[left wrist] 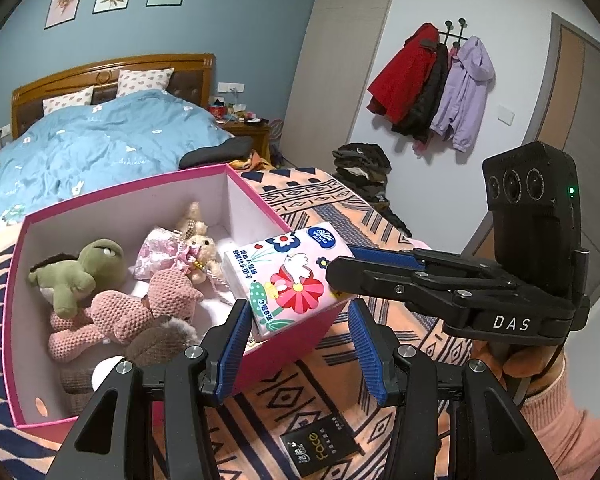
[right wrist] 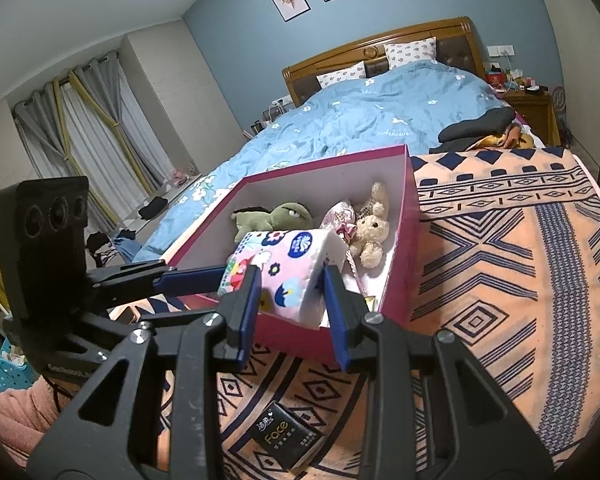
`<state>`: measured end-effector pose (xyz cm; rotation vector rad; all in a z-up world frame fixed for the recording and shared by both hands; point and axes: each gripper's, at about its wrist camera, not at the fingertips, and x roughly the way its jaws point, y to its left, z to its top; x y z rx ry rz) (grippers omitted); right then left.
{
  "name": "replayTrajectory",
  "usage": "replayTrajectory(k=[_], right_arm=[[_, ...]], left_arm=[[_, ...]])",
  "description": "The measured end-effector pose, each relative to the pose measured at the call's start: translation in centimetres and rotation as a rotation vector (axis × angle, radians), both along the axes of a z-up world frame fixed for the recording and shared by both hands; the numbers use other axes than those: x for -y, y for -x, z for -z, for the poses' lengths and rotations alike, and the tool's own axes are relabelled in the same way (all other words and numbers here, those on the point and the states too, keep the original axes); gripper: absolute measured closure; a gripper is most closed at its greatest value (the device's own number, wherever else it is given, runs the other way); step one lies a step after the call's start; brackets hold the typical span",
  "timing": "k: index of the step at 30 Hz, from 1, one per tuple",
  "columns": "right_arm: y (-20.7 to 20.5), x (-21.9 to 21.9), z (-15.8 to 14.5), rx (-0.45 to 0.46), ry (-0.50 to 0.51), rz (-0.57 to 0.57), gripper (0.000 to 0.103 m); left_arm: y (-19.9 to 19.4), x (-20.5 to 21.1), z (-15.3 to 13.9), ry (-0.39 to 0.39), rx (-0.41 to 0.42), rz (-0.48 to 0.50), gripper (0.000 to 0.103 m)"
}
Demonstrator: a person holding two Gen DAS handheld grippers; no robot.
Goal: Organize objects
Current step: 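Carry the floral tissue pack over the magenta box rim, then lower the floral tissue pack into the box and open both grippers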
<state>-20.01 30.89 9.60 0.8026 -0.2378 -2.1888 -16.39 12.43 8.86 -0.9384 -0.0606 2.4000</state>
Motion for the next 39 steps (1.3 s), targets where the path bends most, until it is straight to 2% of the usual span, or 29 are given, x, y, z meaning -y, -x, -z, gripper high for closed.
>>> replayTrajectory(k=[20, 39], right_arm=[[1.5, 0.5, 0.7, 0.029, -0.026, 0.024, 0.068], [2.9, 1.3, 1.9, 0.057, -0.068, 0.037, 0.068]], left_arm=[[1.6, -0.3, 0.5, 0.002, 0.028, -0.008, 0.053], [3.4, 0.1, 2.0, -0.016, 0.095, -0.024, 0.053]])
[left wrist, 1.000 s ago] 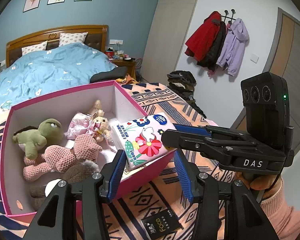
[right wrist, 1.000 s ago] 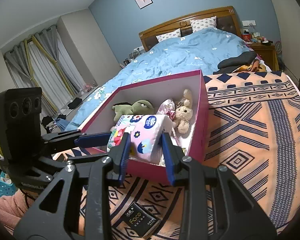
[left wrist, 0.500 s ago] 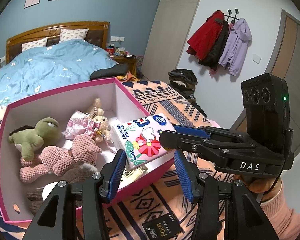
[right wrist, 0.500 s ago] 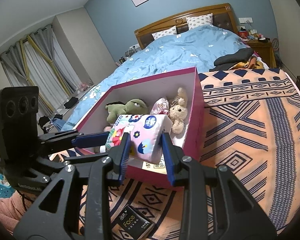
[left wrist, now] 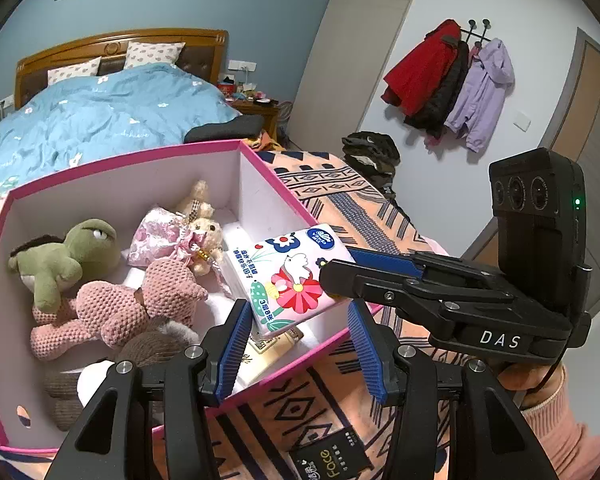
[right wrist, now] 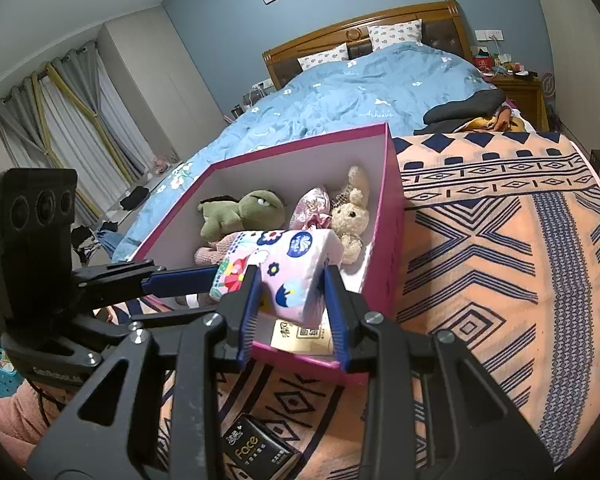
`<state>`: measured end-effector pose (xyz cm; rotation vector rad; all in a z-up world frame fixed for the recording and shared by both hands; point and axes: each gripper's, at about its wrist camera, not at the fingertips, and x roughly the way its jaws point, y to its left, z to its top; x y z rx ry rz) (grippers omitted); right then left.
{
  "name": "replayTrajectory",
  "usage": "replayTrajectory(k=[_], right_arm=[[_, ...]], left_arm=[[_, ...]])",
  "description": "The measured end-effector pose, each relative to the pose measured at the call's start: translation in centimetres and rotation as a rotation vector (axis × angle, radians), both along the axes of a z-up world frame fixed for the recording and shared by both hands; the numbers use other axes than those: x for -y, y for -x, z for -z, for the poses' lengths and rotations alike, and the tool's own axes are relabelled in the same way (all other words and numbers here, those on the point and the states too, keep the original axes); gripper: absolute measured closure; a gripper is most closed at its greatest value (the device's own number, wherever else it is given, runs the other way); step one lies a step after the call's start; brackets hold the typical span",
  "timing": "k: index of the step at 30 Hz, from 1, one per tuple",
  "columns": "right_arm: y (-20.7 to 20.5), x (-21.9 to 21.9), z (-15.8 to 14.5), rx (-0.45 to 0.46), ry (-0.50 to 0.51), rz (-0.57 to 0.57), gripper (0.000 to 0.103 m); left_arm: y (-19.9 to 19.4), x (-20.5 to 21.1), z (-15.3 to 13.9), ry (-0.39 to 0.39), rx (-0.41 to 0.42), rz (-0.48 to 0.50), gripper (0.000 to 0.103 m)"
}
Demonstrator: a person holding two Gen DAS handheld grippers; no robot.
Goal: Organize objects
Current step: 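Lower the floral tissue pack into the box and open both grippers, then move both grippers down to the black Face tissue pack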
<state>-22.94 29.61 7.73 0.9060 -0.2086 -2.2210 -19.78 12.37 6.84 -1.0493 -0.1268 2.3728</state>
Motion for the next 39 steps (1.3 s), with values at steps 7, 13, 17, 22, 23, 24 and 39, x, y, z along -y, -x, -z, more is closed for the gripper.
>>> replayTrajectory(k=[7, 13, 17, 22, 23, 24, 39], right_arm=[[0.3, 0.5, 0.3, -0.002, -0.025, 0.004, 0.068], [0.7, 0.9, 0.6, 0.001, -0.046, 0.010, 0.068], [0.7, 1.3, 0.6, -0.013, -0.067, 0.017, 0.068], [0.7, 1.7, 0.6, -0.036, -0.099, 0.037, 0.068], [0.8, 1.7, 0.6, -0.046, -0.107, 0.048, 0.068], [0.8, 1.8, 0.6, -0.054, -0.114, 0.059, 0.068], [-1.7, 0.1, 0.3, -0.076, -0.050, 0.053, 0.065]], left_arm=[[0.4, 0.2, 0.5, -0.002, 0.020, -0.008, 0.053], [1.0, 0.4, 1.1, -0.011, 0.044, -0.014, 0.053], [1.5, 0.6, 1.4, -0.017, 0.059, -0.019, 0.053], [1.9, 0.8, 1.7, -0.019, 0.070, -0.025, 0.053], [2.0, 0.8, 1.7, -0.020, 0.070, -0.028, 0.053], [2.0, 0.9, 1.8, -0.022, 0.069, -0.033, 0.053], [-1.9, 1.3, -0.3, 0.026, -0.091, -0.060, 0.041]])
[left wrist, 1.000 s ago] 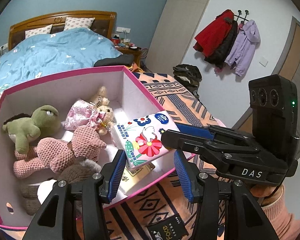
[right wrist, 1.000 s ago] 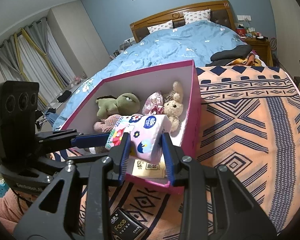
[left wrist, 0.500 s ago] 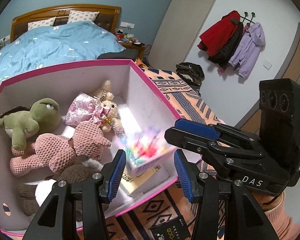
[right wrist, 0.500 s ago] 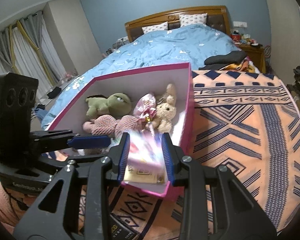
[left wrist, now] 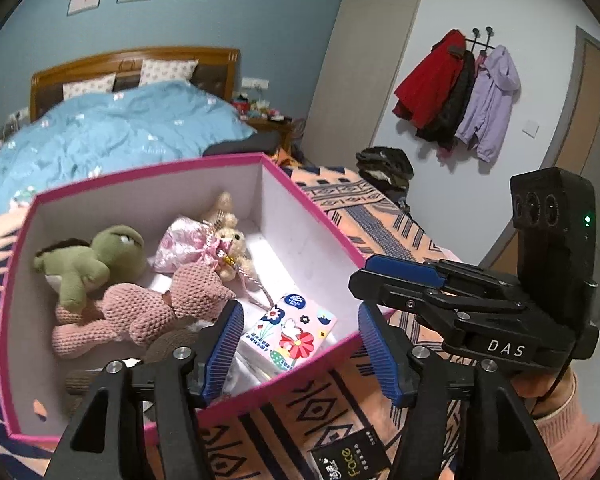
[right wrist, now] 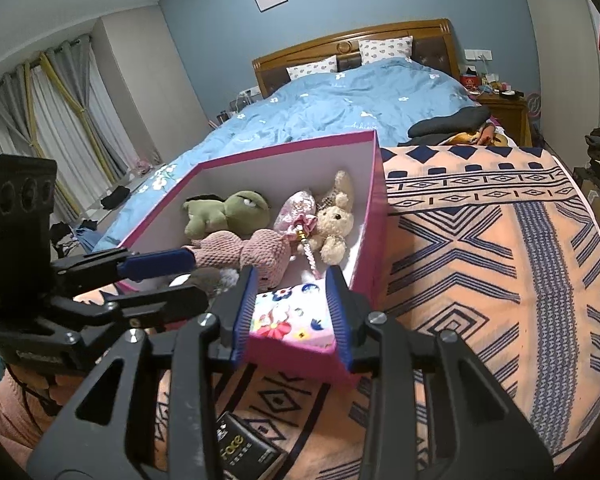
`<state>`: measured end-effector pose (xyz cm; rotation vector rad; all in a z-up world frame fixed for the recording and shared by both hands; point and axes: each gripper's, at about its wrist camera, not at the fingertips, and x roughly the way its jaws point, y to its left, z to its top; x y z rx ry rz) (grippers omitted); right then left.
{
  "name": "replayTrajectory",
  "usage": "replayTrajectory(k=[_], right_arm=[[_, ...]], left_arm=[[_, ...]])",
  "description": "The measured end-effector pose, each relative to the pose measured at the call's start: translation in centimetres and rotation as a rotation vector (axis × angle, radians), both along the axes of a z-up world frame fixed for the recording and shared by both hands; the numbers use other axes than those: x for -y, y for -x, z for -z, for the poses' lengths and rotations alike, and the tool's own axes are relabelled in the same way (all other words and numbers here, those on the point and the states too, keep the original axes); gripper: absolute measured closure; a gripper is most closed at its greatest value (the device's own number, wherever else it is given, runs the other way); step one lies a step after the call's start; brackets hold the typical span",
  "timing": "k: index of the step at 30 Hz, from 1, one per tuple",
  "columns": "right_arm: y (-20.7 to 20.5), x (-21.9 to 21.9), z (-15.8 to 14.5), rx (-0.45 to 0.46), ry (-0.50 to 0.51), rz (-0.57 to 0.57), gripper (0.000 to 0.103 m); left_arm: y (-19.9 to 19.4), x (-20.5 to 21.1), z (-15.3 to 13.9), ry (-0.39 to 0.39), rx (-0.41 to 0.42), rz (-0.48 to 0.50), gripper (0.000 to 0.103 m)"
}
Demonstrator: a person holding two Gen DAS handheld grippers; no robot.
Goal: Organize objects
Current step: 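Move both grippers down to the black Face tissue pack, then close both grippers on the black Face tissue pack and lift it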
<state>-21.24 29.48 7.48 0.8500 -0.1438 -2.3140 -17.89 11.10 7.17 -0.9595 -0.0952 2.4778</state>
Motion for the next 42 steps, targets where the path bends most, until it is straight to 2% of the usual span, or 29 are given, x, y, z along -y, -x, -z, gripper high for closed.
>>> replayTrajectory(k=[5, 10, 13, 17, 22, 27, 29, 32, 36, 42], right_arm=[[-1.7, -0.5, -0.5, -0.016, 0.028, -0.020, 0.062], [-3.4, -0.8, -0.8, -0.025, 0.045, -0.054, 0.059], [-4.5, -1.0, -0.9, -0.032, 0.052, -0.067, 0.054], [-6.0, -1.0, -0.7, -0.026, 0.059, -0.098, 0.054], [-7.9, -1.3, 1.3, 0.026, 0.064, -0.134, 0.053], [-8.7, -1.8, 4.4, 0.112, 0.020, -0.133, 0.053], [-8.9, -2.0, 5.8, 0.151, 0.012, -0.131, 0.053], [-8.9, -2.3, 7.3, 0.192, 0.015, -0.126, 0.053], [-8.7, -2.1, 8.6, 0.231, 0.013, -0.121, 0.053], [-8.4, -2.1, 9.8, 0.266, 0.015, -0.110, 0.055]], left_arm=[[-2.4, 0.1, -0.9, 0.019, -0.061, -0.005, 0.036], [-4.4, 0.0, -1.2, 0.030, -0.088, 0.000, 0.035], [-5.6, -0.2, -1.1, 0.048, -0.104, -0.001, 0.021], [-7.0, -0.2, -0.7, 0.064, -0.119, 0.002, 0.020], [-8.2, 0.1, 1.0, 0.066, -0.084, 0.006, 0.019], [-8.8, -0.4, 4.1, 0.092, 0.008, 0.037, 0.020], [-8.8, -0.7, 5.6, 0.109, 0.046, 0.043, 0.022], [-8.6, -0.9, 7.2, 0.088, 0.112, 0.057, 0.033], [-8.3, -1.1, 8.5, 0.079, 0.159, 0.054, 0.035], [-8.1, -1.5, 10.1, 0.051, 0.226, 0.077, 0.054]])
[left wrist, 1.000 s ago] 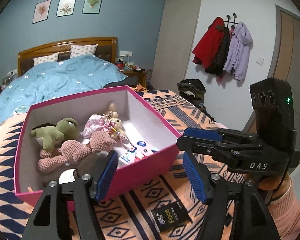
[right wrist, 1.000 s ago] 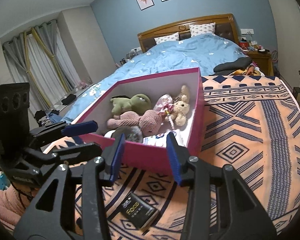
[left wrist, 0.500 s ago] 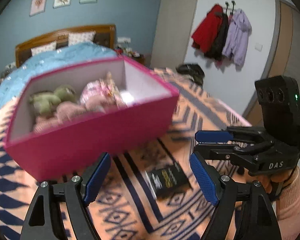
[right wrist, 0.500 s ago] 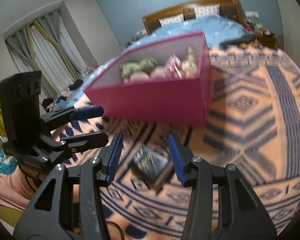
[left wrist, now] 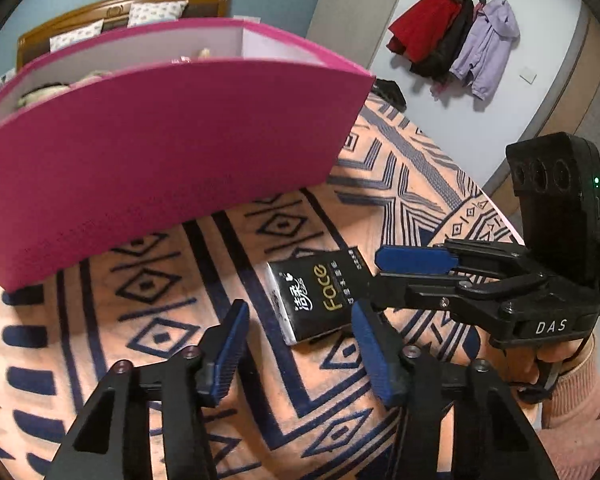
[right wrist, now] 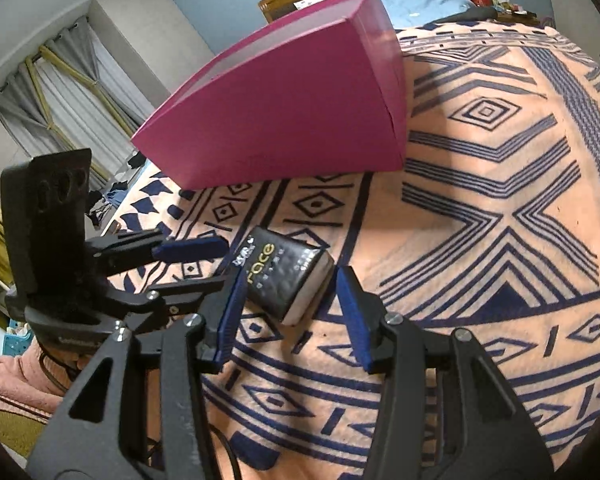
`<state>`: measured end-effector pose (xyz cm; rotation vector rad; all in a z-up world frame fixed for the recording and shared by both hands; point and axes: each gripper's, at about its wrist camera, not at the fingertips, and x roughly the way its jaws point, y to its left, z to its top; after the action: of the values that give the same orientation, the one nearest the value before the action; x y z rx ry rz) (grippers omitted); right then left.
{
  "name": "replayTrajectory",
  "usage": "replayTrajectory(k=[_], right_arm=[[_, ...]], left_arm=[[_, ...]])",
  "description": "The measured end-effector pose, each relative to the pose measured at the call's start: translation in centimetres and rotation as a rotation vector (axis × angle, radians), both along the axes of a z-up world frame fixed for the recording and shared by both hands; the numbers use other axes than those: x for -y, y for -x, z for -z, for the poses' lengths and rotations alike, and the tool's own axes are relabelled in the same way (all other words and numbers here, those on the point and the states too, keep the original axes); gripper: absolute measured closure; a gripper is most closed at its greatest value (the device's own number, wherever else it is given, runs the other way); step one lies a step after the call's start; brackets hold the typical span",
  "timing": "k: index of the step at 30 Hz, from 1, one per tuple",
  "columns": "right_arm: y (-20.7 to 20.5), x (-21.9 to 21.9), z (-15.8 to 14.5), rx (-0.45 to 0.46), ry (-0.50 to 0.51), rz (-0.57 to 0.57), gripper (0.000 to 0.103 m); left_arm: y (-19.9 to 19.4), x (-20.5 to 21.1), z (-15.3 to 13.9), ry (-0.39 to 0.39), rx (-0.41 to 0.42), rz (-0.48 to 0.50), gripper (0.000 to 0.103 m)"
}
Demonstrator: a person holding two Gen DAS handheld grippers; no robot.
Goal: Organize objects
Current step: 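Close both grippers on the black Face tissue pack and lift it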
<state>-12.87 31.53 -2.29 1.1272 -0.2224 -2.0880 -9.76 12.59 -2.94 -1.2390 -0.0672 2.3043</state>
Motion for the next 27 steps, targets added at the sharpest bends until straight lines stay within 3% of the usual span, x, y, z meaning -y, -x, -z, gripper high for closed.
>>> replayTrajectory(k=[10, 27], right_arm=[[0.3, 0.1, 0.7, 0.043, 0.024, -0.012, 0.072], [-0.4, 0.3, -0.3, 0.006, 0.030, -0.005, 0.075]], left_arm=[[0.0, -0.5, 0.5, -0.043, 0.029, 0.022, 0.061], [-0.7, -0.5, -0.5, -0.061, -0.014, 0.005, 0.062]])
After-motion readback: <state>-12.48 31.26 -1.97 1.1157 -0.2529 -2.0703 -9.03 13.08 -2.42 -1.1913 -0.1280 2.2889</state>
